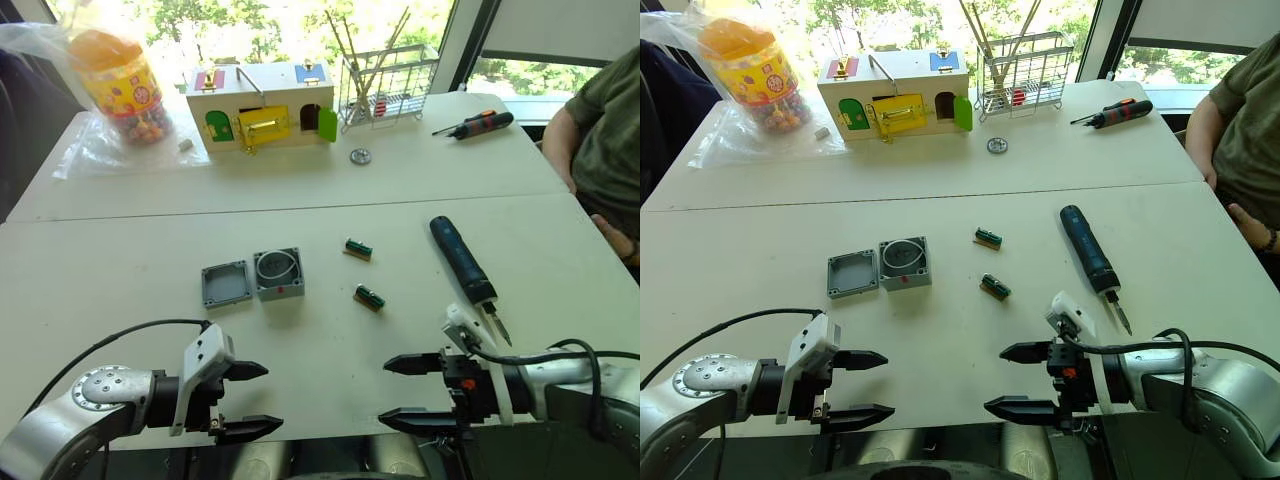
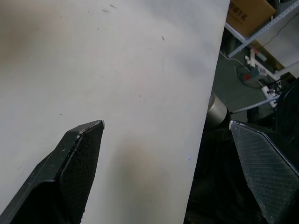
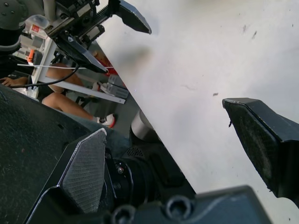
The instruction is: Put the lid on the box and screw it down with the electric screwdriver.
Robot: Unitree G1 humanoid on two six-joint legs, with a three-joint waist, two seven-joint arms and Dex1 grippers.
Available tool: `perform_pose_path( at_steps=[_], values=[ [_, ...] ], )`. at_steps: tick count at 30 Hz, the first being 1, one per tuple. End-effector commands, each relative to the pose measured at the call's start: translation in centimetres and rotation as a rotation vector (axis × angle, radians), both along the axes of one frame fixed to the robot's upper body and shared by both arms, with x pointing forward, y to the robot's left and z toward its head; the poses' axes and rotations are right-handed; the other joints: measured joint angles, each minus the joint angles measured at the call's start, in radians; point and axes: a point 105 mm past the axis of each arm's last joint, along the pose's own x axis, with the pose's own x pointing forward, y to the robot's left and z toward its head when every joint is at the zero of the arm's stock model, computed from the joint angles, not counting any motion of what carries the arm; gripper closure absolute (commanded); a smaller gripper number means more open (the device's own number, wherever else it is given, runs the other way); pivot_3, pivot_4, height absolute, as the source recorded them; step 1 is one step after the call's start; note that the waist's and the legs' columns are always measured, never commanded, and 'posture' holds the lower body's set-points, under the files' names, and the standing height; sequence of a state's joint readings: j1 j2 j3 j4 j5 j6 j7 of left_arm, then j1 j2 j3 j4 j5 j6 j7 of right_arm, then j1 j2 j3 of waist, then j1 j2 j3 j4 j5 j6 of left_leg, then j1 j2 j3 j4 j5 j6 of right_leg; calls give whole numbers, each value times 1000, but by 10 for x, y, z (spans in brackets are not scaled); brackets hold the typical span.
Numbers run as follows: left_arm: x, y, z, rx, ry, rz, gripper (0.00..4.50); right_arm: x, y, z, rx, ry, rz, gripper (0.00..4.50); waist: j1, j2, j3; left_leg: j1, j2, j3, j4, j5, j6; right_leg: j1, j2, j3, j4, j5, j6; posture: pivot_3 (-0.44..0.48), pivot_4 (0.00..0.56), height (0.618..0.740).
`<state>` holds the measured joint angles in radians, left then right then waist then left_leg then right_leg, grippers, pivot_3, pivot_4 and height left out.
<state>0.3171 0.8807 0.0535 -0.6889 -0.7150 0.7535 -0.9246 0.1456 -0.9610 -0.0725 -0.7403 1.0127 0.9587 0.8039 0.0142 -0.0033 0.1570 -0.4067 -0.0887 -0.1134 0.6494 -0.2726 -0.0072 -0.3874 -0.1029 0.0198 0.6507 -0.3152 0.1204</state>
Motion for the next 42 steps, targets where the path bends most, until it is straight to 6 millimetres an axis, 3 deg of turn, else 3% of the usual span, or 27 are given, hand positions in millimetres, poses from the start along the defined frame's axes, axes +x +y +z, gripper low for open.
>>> perform_pose_path(
  at_steps=[1,8,15,20,23,26,29,33,37,42],
  values=[
    [1,-3,8,-25,-32,-5,69,-2,4,5,27,-1,18,0,0,0,0,0,0,0,0,0,0,0,0,0,0,0,0,0,150,740],
    [2,-3,7,-7,-32,-3,69,1,4,1,-23,-25,10,0,-1,0,0,0,0,0,0,0,0,0,0,0,0,0,0,0,150,740],
    [0,-5,8,-23,-16,-9,69,3,7,9,44,-18,6,0,-1,0,0,0,0,0,0,0,0,0,0,0,0,0,0,0,150,740],
    [2,1,3,66,-39,-1,69,7,6,9,11,-35,5,0,0,0,0,0,0,0,0,0,0,0,0,0,0,0,0,0,150,740],
    [8,15,1,179,-87,7,69,9,7,10,5,-30,-16,0,0,0,0,0,0,0,0,0,0,0,0,0,0,0,0,0,150,740],
    [28,33,17,248,-166,-8,69,11,10,22,71,-13,7,0,1,0,0,0,0,0,0,0,0,0,0,0,0,0,0,0,150,740],
    [58,42,45,301,-269,-49,69,20,11,34,96,-41,10,0,4,0,0,0,0,-1,0,0,-1,0,0,-1,1,0,-1,0,150,740],
    [85,27,81,339,-394,-198,69,30,18,45,107,-101,13,0,-1,-1,1,-1,-1,-1,0,0,-1,-1,0,-2,-1,1,-1,0,150,740],
    [104,14,85,424,-446,-331,69,37,28,50,117,-160,5,0,-8,-1,1,-1,-1,1,0,3,-5,-2,0,-2,-1,1,0,0,150,740],
    [120,-3,75,508,-431,-440,69,41,40,54,141,-212,-28,0,-13,-2,2,-2,0,0,0,3,-5,-4,2,-1,4,1,0,0,150,740]
  ],
)
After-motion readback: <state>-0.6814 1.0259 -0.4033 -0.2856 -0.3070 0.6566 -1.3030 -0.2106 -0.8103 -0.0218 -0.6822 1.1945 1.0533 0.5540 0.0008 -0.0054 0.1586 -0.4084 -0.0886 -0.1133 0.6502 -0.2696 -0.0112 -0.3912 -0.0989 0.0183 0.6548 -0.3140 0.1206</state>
